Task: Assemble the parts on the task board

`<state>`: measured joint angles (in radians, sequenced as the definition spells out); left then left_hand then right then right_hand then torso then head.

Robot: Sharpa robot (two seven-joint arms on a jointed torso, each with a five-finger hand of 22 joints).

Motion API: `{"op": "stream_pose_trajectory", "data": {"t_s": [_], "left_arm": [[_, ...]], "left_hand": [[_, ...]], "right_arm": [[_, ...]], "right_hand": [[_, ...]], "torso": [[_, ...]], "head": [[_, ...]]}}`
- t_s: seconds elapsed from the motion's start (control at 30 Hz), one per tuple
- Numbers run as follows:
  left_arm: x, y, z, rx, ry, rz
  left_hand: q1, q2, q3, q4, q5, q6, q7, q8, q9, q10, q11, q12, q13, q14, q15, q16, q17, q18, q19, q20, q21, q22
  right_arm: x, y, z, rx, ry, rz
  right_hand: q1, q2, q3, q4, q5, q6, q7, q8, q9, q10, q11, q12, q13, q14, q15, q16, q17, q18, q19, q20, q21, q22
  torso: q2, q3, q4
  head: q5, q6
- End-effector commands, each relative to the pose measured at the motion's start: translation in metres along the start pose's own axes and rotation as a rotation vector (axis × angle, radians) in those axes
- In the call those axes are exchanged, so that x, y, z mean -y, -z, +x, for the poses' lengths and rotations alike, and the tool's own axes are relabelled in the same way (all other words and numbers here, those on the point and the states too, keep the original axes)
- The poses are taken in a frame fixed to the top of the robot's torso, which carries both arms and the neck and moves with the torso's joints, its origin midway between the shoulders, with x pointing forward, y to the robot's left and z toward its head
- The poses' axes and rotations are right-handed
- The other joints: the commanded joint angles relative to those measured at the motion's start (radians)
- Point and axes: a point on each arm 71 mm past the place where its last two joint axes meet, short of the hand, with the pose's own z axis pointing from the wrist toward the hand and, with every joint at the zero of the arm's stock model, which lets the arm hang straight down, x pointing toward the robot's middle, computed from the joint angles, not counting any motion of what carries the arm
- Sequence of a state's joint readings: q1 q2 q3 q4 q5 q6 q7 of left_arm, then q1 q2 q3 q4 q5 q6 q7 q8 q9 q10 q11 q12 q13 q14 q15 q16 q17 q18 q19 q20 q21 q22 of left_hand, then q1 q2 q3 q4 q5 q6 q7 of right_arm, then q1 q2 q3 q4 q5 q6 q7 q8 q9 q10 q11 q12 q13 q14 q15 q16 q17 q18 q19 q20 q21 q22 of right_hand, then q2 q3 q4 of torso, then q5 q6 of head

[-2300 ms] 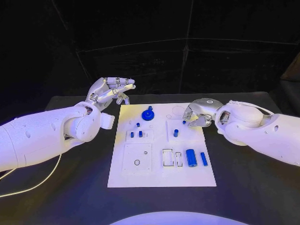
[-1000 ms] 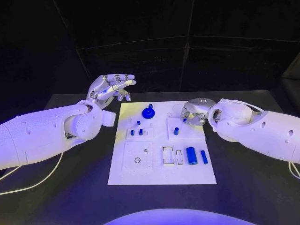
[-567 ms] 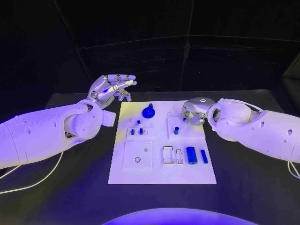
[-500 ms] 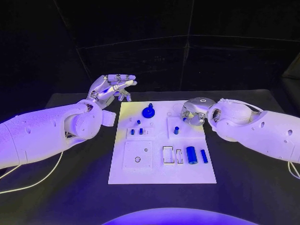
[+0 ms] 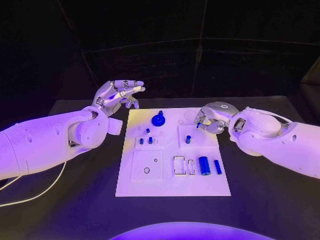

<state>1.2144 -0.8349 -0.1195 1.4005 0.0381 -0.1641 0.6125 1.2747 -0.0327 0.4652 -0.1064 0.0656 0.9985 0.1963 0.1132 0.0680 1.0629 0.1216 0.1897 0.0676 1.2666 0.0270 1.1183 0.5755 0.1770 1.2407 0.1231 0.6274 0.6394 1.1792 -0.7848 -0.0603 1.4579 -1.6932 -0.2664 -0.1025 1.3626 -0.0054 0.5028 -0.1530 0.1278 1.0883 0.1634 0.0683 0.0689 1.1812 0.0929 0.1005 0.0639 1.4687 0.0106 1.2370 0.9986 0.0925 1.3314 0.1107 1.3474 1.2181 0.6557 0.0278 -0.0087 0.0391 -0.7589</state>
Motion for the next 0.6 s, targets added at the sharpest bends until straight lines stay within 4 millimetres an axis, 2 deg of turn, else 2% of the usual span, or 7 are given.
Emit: {"op": "stream_pose_trajectory", "data": {"t_s": [0.03, 0.2, 0.37, 0.47, 0.6], "left_arm": [[0.001, -0.001, -0.001, -0.005, 0.008, -0.001], [0.001, -0.001, -0.002, -0.003, 0.007, -0.002], [0.001, -0.001, -0.001, -0.005, 0.008, -0.001], [0.0, -0.002, 0.001, -0.011, 0.012, 0.001], [0.0, -0.003, 0.003, -0.017, 0.016, 0.003]], "left_hand": [[-0.002, -0.005, 0.006, -0.001, 0.002, -0.008, -0.001, 0.006, -0.001, -0.006, -0.001, 0.005, -0.001, -0.005, -0.001, -0.006, -0.001, 0.005, -0.007, -0.002, -0.005, -0.001], [-0.002, -0.005, 0.006, -0.001, 0.002, -0.009, -0.001, 0.006, -0.001, -0.007, -0.001, 0.005, -0.001, -0.006, 0.0, -0.007, -0.003, 0.005, -0.007, -0.002, -0.006, -0.001], [-0.003, -0.006, 0.006, -0.001, 0.002, -0.01, -0.001, 0.006, -0.001, -0.007, -0.001, 0.005, -0.001, -0.006, 0.0, -0.007, -0.003, 0.005, -0.007, -0.002, -0.006, -0.001], [-0.012, -0.009, 0.003, 0.001, 0.001, -0.013, 0.001, 0.008, -0.001, -0.01, 0.001, 0.008, -0.001, -0.008, 0.002, -0.007, -0.005, 0.004, -0.008, 0.0, -0.009, -0.003], [-0.019, -0.013, -0.002, 0.004, 0.001, -0.015, 0.001, 0.009, -0.001, -0.012, 0.002, 0.01, 0.0, -0.01, 0.003, -0.006, -0.007, 0.004, -0.009, 0.001, -0.011, -0.005]], "right_arm": [[-0.005, 0.003, -0.01, 0.085, -0.036, -0.014], [-0.013, 0.007, -0.015, 0.112, -0.062, -0.035], [-0.033, 0.008, -0.019, 0.125, -0.1, -0.087], [-0.051, 0.007, -0.02, 0.121, -0.119, -0.133], [-0.075, 0.003, -0.02, 0.114, -0.125, -0.197]], "right_hand": [[0.001, -0.012, 0.008, -0.002, -0.002, 0.008, 0.002, -0.002, 0.001, 0.005, -0.001, -0.004, 0.0, 0.009, -0.005, 0.004, 0.002, -0.008, 0.006, 0.001, 0.007, 0.003], [0.001, -0.014, 0.009, -0.002, -0.002, 0.008, 0.002, -0.002, 0.001, 0.006, -0.001, -0.004, 0.0, 0.01, -0.005, 0.006, 0.005, -0.008, 0.008, 0.001, 0.009, 0.005], [0.001, -0.016, 0.011, -0.003, -0.002, 0.009, 0.002, -0.002, 0.001, 0.006, -0.001, -0.005, 0.0, 0.01, -0.005, 0.007, 0.006, -0.009, 0.009, 0.001, 0.01, 0.007], [0.001, -0.016, 0.011, -0.003, -0.002, 0.009, 0.002, -0.002, 0.001, 0.006, -0.001, -0.005, 0.0, 0.01, -0.005, 0.007, 0.006, -0.009, 0.009, 0.001, 0.01, 0.007], [0.001, -0.017, 0.012, -0.003, -0.002, 0.009, 0.002, -0.002, 0.001, 0.006, -0.001, -0.005, 0.0, 0.01, -0.005, 0.007, 0.006, -0.009, 0.009, 0.001, 0.01, 0.007]], "torso": [[0.0, -0.0007, 0.0012], [0.001, -0.0003, 0.0008], [0.003, -0.001, 0.0005], [0.003, -0.0003, 0.0007], [0.003, -0.0013, 0.0013]], "head": [[-0.002, 0.002], [0.001, 0.003], [0.009, 0.001], [0.024, -0.002], [0.041, -0.007]]}}
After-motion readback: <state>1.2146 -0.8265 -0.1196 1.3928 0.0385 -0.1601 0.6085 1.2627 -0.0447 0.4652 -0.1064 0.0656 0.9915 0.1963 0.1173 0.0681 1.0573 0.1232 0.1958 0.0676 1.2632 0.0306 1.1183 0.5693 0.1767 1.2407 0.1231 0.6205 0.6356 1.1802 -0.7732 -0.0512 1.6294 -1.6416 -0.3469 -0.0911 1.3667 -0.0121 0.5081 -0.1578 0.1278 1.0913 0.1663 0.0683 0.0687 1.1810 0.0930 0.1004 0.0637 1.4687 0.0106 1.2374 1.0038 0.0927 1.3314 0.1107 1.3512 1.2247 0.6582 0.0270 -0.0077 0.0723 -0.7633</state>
